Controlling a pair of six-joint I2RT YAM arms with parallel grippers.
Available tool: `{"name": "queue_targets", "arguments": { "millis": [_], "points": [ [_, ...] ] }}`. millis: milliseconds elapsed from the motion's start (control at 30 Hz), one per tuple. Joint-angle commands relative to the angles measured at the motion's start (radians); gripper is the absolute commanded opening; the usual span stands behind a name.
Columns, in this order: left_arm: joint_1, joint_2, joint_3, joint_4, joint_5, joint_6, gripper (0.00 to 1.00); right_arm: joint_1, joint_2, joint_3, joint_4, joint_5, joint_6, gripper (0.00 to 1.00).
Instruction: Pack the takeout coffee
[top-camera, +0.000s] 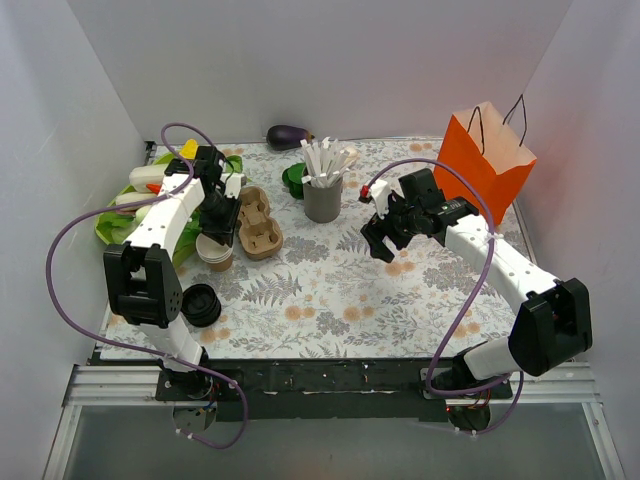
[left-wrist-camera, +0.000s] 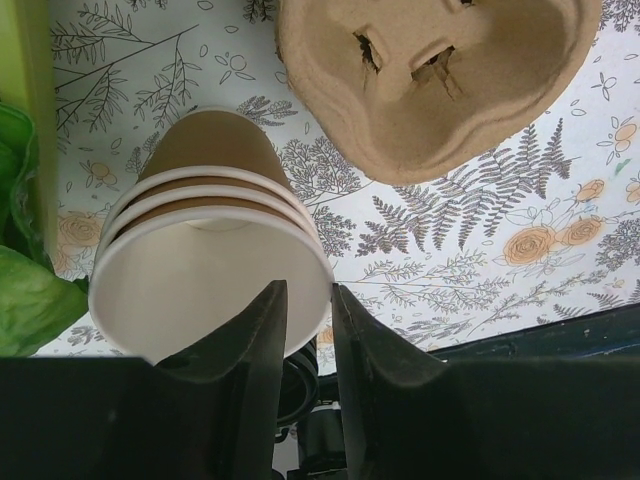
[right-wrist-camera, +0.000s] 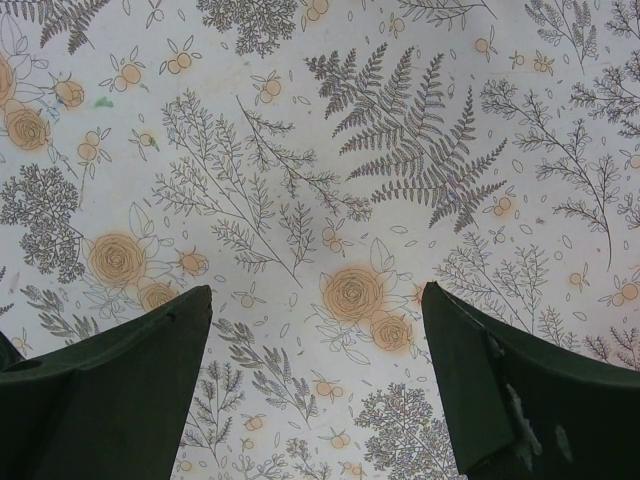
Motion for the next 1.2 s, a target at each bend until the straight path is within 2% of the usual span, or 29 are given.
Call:
{"name": "queue_targets", "arguments": {
  "millis": [0,300,500,733,1167],
  "points": [
    [0.006,-0.005,0.008,-0.002,0.015,0.0,0.24,0.006,0.0,0.034,0.011,-0.002,-0.011,0.93],
    [0.006,-0.006,-0.007,0.005,-0.003,-0.002,0.21,0.006,-0.011,0.014,0.014,0.001,-0.011,0.93],
    [0.006,-0.016,0.016,0.002,0.032,0.002,0.29,0.006,-0.019,0.016,0.014,0.004,-0.013,0.93],
    [0.006,-0.022,0.031,0.014,0.0,0.032,0.31,0.006,-0.016,0.009,0.009,0.001,-0.013,0.93],
    [0.006,-0.003,-0.004,0.019,-0.011,0.034,0.23,0.006,-0.016,0.011,0.009,0.009,-0.014,0.93]
  ]
}}
